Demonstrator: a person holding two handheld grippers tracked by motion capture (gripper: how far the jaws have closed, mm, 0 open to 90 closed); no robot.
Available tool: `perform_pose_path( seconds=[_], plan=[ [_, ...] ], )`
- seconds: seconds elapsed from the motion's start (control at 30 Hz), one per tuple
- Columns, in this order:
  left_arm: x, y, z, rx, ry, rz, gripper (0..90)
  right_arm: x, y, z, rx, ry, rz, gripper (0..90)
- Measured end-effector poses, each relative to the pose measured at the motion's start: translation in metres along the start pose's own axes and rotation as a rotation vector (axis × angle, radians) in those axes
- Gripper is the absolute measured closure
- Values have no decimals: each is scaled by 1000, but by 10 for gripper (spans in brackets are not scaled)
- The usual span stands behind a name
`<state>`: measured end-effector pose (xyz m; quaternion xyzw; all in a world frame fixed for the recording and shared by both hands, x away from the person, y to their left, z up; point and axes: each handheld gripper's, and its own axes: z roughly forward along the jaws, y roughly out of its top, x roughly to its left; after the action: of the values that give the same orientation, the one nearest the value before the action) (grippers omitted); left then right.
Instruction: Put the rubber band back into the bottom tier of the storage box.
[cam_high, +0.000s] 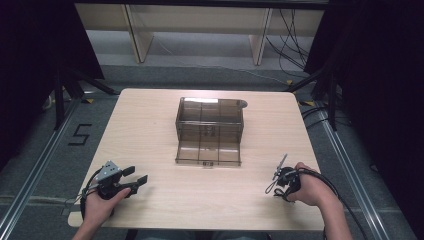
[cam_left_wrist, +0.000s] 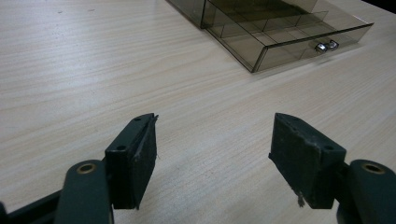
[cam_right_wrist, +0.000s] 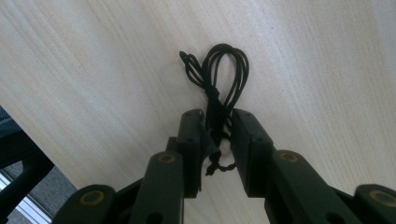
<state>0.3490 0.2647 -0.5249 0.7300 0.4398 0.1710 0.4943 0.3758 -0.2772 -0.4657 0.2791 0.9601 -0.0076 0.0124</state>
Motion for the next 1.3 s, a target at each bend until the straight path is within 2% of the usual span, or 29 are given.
perform_pose_path(
  seconds=[0.1,0.13,0.23,0.27,0.33,0.4,0.47,0.5,0.53,0.6,0.63,0.73,0.8,0.87,1.0,1.1,1.23,1.3],
  plan=[
    [0,0,0,-1,0,-5,311,0,0,0,12,1,17,762],
    [0,0,0,0,-1,-4,312,-1,0,1,6,2,4,762],
    [0,0,0,1,0,0,311,-2,0,2,20,-9,11,762],
    [0,0,0,1,0,0,311,1,0,2,26,-7,45,767],
    [0,0,0,-1,0,-3,311,-1,1,2,25,-15,32,780],
    [0,0,0,1,0,-3,311,0,1,2,18,-9,43,790],
    [0,0,0,2,0,-1,312,-2,1,4,5,-4,-1,801],
    [0,0,0,2,0,-1,311,-3,1,4,8,-1,-3,805],
    [0,0,0,2,0,-1,311,-2,2,4,16,-4,15,806],
    [0,0,0,-1,0,-4,311,-1,2,5,15,-5,13,811],
    [0,0,0,2,0,-1,311,0,2,4,17,-8,36,825],
    [0,0,0,2,0,0,311,2,3,4,23,3,56,845],
    [0,0,0,2,0,-1,312,-1,2,5,21,-18,20,851],
    [0,0,0,-1,0,-5,311,0,3,4,30,-4,52,856],
    [0,0,0,-1,-1,-4,311,2,3,3,29,-1,72,863],
    [0,0,0,0,-1,-4,311,-2,2,2,17,5,41,865],
    [0,0,0,2,0,-1,311,-1,1,-2,13,9,65,865],
    [0,0,0,1,0,-2,311,-2,1,-5,12,1,57,865]
  ],
)
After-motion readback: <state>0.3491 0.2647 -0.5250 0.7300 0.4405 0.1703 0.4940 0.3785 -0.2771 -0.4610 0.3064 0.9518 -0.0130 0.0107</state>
